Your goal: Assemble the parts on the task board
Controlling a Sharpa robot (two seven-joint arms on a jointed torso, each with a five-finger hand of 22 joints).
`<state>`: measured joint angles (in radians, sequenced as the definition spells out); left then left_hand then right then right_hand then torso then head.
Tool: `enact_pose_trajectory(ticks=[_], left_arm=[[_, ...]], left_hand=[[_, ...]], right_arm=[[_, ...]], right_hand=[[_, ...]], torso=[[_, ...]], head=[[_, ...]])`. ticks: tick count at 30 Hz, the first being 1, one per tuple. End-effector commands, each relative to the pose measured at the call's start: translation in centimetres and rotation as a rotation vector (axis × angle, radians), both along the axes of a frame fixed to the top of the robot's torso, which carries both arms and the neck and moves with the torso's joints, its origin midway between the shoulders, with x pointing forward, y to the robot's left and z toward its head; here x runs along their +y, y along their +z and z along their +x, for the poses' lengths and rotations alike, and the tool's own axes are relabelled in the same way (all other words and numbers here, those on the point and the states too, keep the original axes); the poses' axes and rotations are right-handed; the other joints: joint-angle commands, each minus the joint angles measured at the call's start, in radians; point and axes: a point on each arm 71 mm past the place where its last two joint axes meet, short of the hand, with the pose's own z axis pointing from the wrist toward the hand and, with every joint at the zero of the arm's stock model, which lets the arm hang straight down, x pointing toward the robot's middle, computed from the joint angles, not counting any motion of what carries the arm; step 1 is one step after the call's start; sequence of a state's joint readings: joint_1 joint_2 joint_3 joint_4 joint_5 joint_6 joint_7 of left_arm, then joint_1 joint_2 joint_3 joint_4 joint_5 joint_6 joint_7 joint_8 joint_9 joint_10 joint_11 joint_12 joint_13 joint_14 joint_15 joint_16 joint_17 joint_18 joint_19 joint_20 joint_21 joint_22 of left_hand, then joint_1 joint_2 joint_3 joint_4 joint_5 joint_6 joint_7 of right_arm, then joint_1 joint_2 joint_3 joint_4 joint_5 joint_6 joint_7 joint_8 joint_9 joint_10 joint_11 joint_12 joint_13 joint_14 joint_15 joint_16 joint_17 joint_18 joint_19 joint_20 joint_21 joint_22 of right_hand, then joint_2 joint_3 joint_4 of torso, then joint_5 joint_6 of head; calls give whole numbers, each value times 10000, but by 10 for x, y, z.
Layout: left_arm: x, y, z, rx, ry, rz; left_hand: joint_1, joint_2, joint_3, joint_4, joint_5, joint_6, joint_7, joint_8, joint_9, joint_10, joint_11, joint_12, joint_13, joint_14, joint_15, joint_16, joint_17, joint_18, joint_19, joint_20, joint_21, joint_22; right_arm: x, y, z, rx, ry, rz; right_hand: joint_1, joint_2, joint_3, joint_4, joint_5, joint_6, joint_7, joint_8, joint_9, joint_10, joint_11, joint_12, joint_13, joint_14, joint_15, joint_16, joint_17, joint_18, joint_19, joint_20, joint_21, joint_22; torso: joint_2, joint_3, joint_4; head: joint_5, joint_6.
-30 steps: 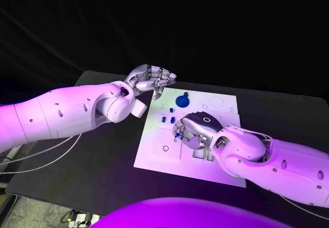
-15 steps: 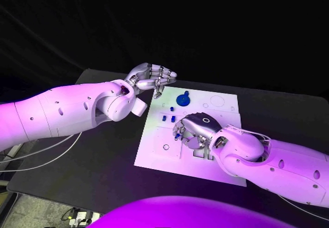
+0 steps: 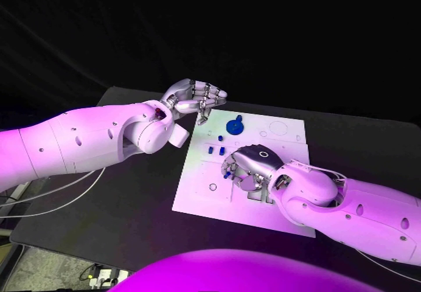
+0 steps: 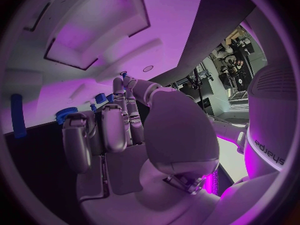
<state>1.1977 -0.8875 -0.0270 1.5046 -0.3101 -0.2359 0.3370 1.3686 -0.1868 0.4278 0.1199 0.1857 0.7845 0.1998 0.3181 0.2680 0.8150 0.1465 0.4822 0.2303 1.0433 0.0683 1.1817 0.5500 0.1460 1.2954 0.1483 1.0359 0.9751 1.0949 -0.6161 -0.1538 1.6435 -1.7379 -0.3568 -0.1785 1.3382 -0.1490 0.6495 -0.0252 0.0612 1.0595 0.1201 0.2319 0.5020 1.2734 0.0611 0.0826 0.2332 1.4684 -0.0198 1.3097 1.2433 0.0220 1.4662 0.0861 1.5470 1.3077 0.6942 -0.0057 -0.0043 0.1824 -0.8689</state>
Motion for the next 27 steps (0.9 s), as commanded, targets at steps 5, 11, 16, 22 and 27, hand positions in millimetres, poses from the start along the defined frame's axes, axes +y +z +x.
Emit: enact_pose_trajectory(ticks=[5, 11, 16, 22, 27], left_arm=[[-3, 1, -1, 20, -167, -112], [-3, 1, -1, 25, -186, -117], [-3, 1, -1, 32, -199, -119], [-3, 1, -1, 41, -202, -114], [-4, 1, -1, 52, -209, -111]], left_hand=[[82, -5, 5, -48, 41, -63, 146, 26, 17, -63, 17, 23, 9, -56, -23, -54, -10, -87, -74, -9, -47, -3], [82, -5, 5, -48, 41, -63, 146, 26, 17, -63, 17, 23, 9, -56, -23, -54, -10, -87, -74, -9, -47, -3], [82, -5, 5, -48, 41, -63, 146, 26, 17, -63, 17, 23, 9, -56, -23, -54, -10, -87, -74, -9, -47, -3], [82, -5, 5, -48, 41, -63, 146, 26, 17, -63, 17, 23, 9, -56, -23, -54, -10, -87, -74, -9, -47, -3], [82, -5, 5, -48, 41, -63, 146, 26, 17, -63, 17, 23, 9, -56, -23, -54, -10, -87, -74, -9, -47, -3]], right_arm=[[2, -3, -1, 58, 160, -242], [1, -6, 2, 22, 62, -445], [1, -8, 3, -15, 15, -597], [4, -10, 2, 47, 139, -719], [6, -13, 0, 194, 248, -903]], right_hand=[[-36, 33, -37, 1, 50, -21, 81, 34, 23, 8, -51, -56, 9, 404, -17, -4, 6, -118, 808, -12, -42, 2278], [-35, 35, -40, -2, 50, -24, 83, 35, 26, 7, -49, -59, 13, 402, -15, -14, -10, -117, 805, -10, -46, 2273], [-38, 37, -42, 0, 48, -27, 85, 34, 27, 6, -47, -61, 14, 399, -14, -22, -21, -111, 792, -9, -61, 2254], [-38, 37, -42, 0, 48, -27, 85, 34, 27, 6, -47, -61, 14, 399, -14, -22, -21, -111, 792, -9, -61, 2254], [-53, 26, -59, 1, 34, -45, 92, 28, 31, -6, -38, -73, 20, 393, -8, -39, -49, -106, 779, -4, -76, 2236]], torso=[[3, -4, 1], [4, -2, 9], [7, -3, 14], [10, -4, 6], [1, -5, 6]], head=[[1, -7], [-12, -23], [-7, -38], [8, -38], [-3, -38]])
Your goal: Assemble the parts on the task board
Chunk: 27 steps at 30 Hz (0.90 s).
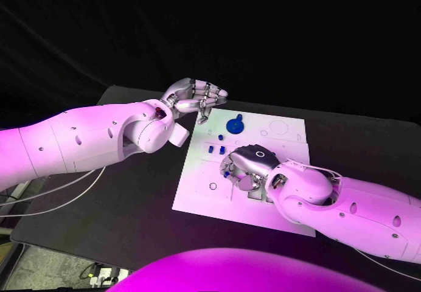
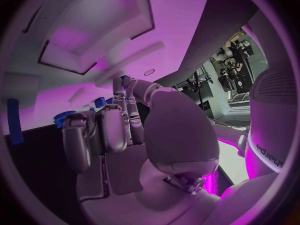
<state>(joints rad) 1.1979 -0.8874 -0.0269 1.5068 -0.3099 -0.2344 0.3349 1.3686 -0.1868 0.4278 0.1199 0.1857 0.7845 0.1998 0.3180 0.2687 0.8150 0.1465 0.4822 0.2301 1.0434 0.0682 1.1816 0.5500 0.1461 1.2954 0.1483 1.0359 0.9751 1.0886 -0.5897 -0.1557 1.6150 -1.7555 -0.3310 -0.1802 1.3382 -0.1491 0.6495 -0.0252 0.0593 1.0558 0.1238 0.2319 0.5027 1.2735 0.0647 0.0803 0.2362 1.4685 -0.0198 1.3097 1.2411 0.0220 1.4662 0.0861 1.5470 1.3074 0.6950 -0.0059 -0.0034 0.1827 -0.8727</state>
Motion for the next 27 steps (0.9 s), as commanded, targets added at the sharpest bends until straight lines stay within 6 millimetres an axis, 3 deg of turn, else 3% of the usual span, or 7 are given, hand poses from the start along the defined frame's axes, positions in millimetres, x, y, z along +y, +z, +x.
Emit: enact_pose_trajectory(ticks=[1, 10, 16, 18, 21, 27], left_arm=[[-3, 1, -1, 33, -180, -106], [-3, 1, -1, 41, -179, -101], [-3, 1, -1, 49, -193, -103], [-3, 1, -1, 52, -202, -104], [-3, 1, -1, 61, -209, -103], [-2, 1, -1, 74, -204, -95]], left_hand=[[82, -5, 5, -48, 41, -63, 146, 27, 10, -63, 17, 23, 11, -56, -22, -54, -10, -87, -73, -9, -47, -3], [82, -5, 5, -48, 41, -63, 146, 27, 10, -63, 17, 23, 11, -56, -22, -54, -10, -87, -73, -9, -47, -3], [88, 5, 4, -49, 41, -86, 147, 64, 22, -100, 19, 79, 29, -67, -19, -48, -8, -87, -81, -3, -42, 2], [88, 5, 4, -49, 41, -86, 147, 64, 22, -100, 19, 79, 29, -67, -19, -48, -8, -87, -81, -3, -42, 2], [89, 6, 4, -49, 40, -88, 148, 67, 23, -104, 19, 83, 30, -68, -19, -48, -8, -84, -86, -3, -51, -7], [93, 9, 6, -51, 41, -91, 148, 72, 25, -115, 20, 89, 31, -71, -19, -48, -8, -81, -93, -3, -61, -18]], right_arm=[[0, -7, -1, 210, 128, -632], [-2, -10, 0, 313, 75, -830], [-4, -8, 1, 178, -24, -519], [-5, -7, 1, 80, -77, -354], [-7, -4, 1, -92, -175, -114], [-20, 3, -1, -329, -393, 175]], right_hand=[[-66, 20, -69, 6, 42, -15, 57, 26, 25, -10, -71, -53, -8, 389, -5, -49, -42, -106, 778, -2, -78, 2238], [-164, -39, -127, 50, 2, -96, 74, -17, 19, -63, -48, -94, 3, 372, 14, -91, -112, -87, 733, 14, -133, 2172], [-433, -364, -41, 190, -17, -1084, 340, -660, -260, -887, 215, -211, -127, 275, 245, -287, -410, 63, 366, 185, -586, 1644], [-556, -612, -61, 248, -70, -1747, 195, -1029, -403, -1330, 222, -161, -242, 217, 243, -416, -591, 151, 156, 233, -862, 1340], [-655, -749, -247, 339, 0, -2180, 81, -1246, -464, -1594, 269, -124, -301, 154, 279, -558, -792, 210, 16, 259, -1076, 1120], [-646, -784, -352, 361, -17, -2313, 5, -1309, -472, -1719, 290, -94, -320, 137, 294, -595, -856, 229, -24, 275, -1153, 1045]], torso=[[-10, -4, -3], [-10, -2, -16], [-16, 0, -16], [-15, 2, -16], [-14, 5, -9], [-21, 4, -23]], head=[[-7, 1], [1, 1], [-6, 1], [-13, 1], [-24, 1], [-43, 1]])
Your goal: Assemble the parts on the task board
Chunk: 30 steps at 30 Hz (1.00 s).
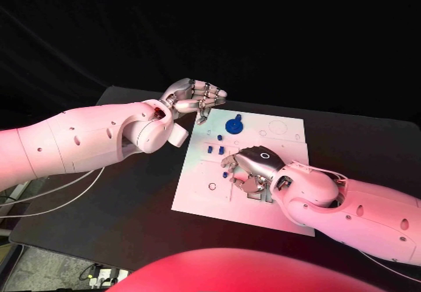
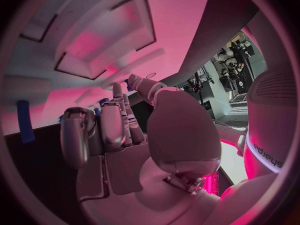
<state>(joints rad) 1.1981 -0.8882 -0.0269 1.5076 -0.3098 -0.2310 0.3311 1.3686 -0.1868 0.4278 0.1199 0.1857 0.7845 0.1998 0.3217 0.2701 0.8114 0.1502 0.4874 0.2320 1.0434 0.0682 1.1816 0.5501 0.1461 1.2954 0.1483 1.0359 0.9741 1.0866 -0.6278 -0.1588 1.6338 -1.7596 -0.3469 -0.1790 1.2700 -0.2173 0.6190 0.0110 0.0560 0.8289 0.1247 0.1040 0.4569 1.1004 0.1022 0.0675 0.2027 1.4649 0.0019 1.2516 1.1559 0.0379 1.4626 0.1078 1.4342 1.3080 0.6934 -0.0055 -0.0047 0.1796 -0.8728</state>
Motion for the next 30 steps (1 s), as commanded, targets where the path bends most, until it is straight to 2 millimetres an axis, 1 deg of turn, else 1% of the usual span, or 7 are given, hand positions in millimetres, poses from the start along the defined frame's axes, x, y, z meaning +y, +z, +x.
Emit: enact_pose_trajectory(ticks=[1, 6, 12, 18, 22, 24, 30], left_arm=[[-2, 1, -1, 35, -180, -104], [-1, 1, -1, 51, -192, -101], [0, 1, -1, 60, -209, -103], [0, 1, -1, 64, -255, -118], [-1, 1, -1, 68, -286, -127], [-1, 1, -2, 69, -301, -132], [-1, 0, -1, 70, -296, -129]], left_hand=[[93, 9, 6, -51, 41, -92, 149, 35, 11, -79, -16, 37, 12, -71, -18, -48, -8, -81, -93, -3, -61, -8], [93, 9, 6, -51, 41, -92, 149, 35, 11, -79, -16, 37, 12, -71, -18, -48, -8, -81, -93, -3, -61, -8], [106, 35, 18, -51, 42, -101, 151, 61, 20, -110, -12, 66, 20, -82, -16, -48, -8, -83, -95, -1, -52, 2], [106, 35, 18, -51, 42, -101, 151, 61, 20, -110, -12, 66, 20, -82, -16, -48, -8, -83, -95, -1, -52, 2], [112, 49, 24, -50, 43, -107, 152, 75, 24, -122, -12, 83, 25, -86, -14, -46, -8, -88, -86, 0, -29, 27], [112, 49, 24, -50, 43, -107, 152, 75, 24, -122, -12, 83, 25, -86, -14, -46, -8, -88, -86, 0, -29, 27], [112, 49, 24, -50, 43, -107, 152, 75, 24, -122, -12, 83, 25, -86, -14, -46, -8, -88, -86, 0, -29, 27]], right_arm=[[-9, 6, -1, -326, -258, 198], [-29, 22, -1, -593, -560, 389], [-66, 47, 8, -808, -1339, 613], [-98, 61, 22, -876, -2062, 459], [-112, 61, 31, -721, -2410, 58], [-116, 59, 35, -630, -2501, -138], [-114, 51, 42, -384, -2453, -428]], right_hand=[[33, -101, -58, 6, 15, -31, -8, -22, -10, 9, -84, 41, 15, 172, 77, -19, -13, 66, 24, 58, -13, 1054], [35, -68, -147, 74, 34, 176, 13, 98, 54, 38, -104, 145, 30, 180, 65, -11, -35, 57, 60, 54, 3, 1084], [36, -12, -212, 235, 144, 575, 355, 298, 140, 2, -62, 255, 11, 142, 80, -114, -215, 100, -27, 49, -171, 916], [57, -148, -428, 371, 143, 573, 478, 230, 98, -462, 79, 122, -192, 57, 217, -315, -503, 234, -334, 142, -670, 412], [289, -98, -1179, 586, 81, 424, 497, 74, 9, -979, 126, 64, -484, 14, 271, -409, -677, 314, -483, 170, -1010, 101], [703, 82, -2015, 864, 72, 392, 504, -19, -88, -1133, 156, 185, -700, 6, 263, -407, -747, 315, -471, 199, -1106, 47], [992, 175, -2346, 1017, 84, 320, 492, -106, -172, -1220, 159, 251, -830, 27, 294, -366, -746, 311, -428, 182, -1101, 78]], torso=[[0, -4, -13], [4, -3, -10], [-10, -7, -28], [-22, 1, -40], [-29, 1, -43], [-18, -1, -28], [4, 9, -17]], head=[[-25, 10], [-114, 81], [-323, 232], [-455, 334], [-469, 389], [-498, 417], [-510, 436]])
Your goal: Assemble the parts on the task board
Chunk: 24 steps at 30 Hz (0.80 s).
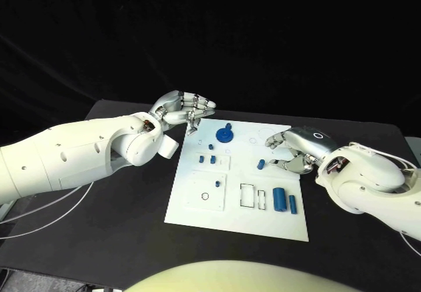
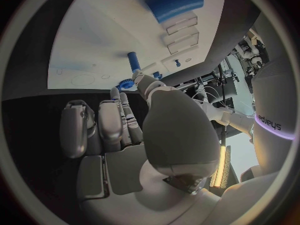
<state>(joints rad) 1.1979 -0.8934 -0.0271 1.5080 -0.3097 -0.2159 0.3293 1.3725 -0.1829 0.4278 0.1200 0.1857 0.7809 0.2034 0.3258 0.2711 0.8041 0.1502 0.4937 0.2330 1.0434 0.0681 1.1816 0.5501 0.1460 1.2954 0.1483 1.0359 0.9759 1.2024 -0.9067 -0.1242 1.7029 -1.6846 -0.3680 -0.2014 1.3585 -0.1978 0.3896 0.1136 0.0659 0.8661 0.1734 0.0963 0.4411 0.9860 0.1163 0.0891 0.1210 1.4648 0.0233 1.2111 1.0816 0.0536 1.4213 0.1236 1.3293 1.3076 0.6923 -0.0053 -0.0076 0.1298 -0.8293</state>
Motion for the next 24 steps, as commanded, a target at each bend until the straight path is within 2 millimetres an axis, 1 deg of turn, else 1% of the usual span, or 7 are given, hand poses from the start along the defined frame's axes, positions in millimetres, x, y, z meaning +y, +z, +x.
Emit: enact_pose_trajectory(ticks=[1, 7, 11, 12, 13, 20, 24], left_arm=[[-2, 1, -1, 10, -195, -123], [-2, 1, -1, 7, -184, -120], [-2, 1, -1, 5, -175, -117], [-2, 1, -1, 4, -172, -117], [-1, 1, -1, 3, -169, -116], [-1, 1, -1, -3, -157, -114], [-1, 1, -1, -2, -156, -113]], left_hand=[[73, 10, 24, -51, 43, -71, 116, 34, 14, -49, -11, 20, 15, -86, -14, -46, -8, -87, -86, 0, -29, 9], [73, 10, 24, -51, 43, -71, 116, 34, 14, -49, -11, 20, 15, -86, -14, -46, -8, -87, -86, 0, -29, 9], [73, 10, 24, -51, 43, -71, 116, 34, 14, -49, -11, 20, 15, -86, -14, -46, -8, -87, -86, 0, -29, 9], [77, 19, 28, -50, 43, -76, 116, 49, 19, -60, -11, 40, 21, -88, -13, -44, -7, -87, -88, 1, -29, 10], [78, 21, 29, -50, 43, -77, 116, 53, 20, -63, -11, 45, 22, -89, -13, -43, -7, -87, -89, 1, -28, 10], [78, 21, 29, -50, 43, -77, 116, 53, 20, -63, -11, 45, 22, -89, -13, -43, -7, -87, -89, 1, -28, 10], [78, 21, 29, -50, 43, -77, 116, 53, 20, -63, -11, 45, 22, -89, -13, -43, -7, -87, -89, 1, -28, 10]], right_arm=[[4, -8, 1, 571, 148, -304], [11, -16, 3, 919, 310, -435], [15, -20, 3, 1076, 401, -504], [16, -21, 3, 1108, 421, -518], [17, -22, 2, 1144, 443, -533], [20, -24, 1, 1188, 535, -529], [23, -24, 1, 1144, 580, -441]], right_hand=[[133, -10, -71, 3, -18, -60, 9, -38, -22, -70, 16, 49, -22, 29, 79, 39, -8, 155, -18, 25, -62, 74], [311, 101, -39, 88, -21, 28, 32, -35, -70, 194, -14, 268, -73, 48, 64, 79, 0, 122, 85, 13, 49, 203], [349, 142, 149, 179, 4, 240, -26, 28, -103, 540, -72, 472, -112, 65, 11, 123, 18, 92, 173, -20, 152, 323], [353, 125, 238, 206, 22, 317, -75, 49, -117, 660, -119, 533, -124, 77, -21, 157, 48, 84, 199, -43, 186, 364], [356, 122, 292, 220, 30, 360, -91, 61, -124, 709, -132, 556, -133, 78, -33, 160, 43, 76, 217, -53, 211, 393], [347, 76, 765, 310, 59, 831, -204, 236, -141, 1103, -219, 688, -202, 140, -109, 336, 212, -9, 413, -112, 521, 728], [338, 140, 1087, 344, 82, 1118, -284, 372, -120, 1419, -307, 759, -208, 185, -185, 479, 352, -67, 542, -162, 744, 962]], torso=[[13, 3, 17], [20, -14, 18], [15, -9, 20], [16, -10, 20], [13, -8, 7], [-2, -8, 7], [0, -1, 5]], head=[[-11, -7], [15, -40], [17, -60], [11, -69], [12, -79], [20, -103], [27, -108]])
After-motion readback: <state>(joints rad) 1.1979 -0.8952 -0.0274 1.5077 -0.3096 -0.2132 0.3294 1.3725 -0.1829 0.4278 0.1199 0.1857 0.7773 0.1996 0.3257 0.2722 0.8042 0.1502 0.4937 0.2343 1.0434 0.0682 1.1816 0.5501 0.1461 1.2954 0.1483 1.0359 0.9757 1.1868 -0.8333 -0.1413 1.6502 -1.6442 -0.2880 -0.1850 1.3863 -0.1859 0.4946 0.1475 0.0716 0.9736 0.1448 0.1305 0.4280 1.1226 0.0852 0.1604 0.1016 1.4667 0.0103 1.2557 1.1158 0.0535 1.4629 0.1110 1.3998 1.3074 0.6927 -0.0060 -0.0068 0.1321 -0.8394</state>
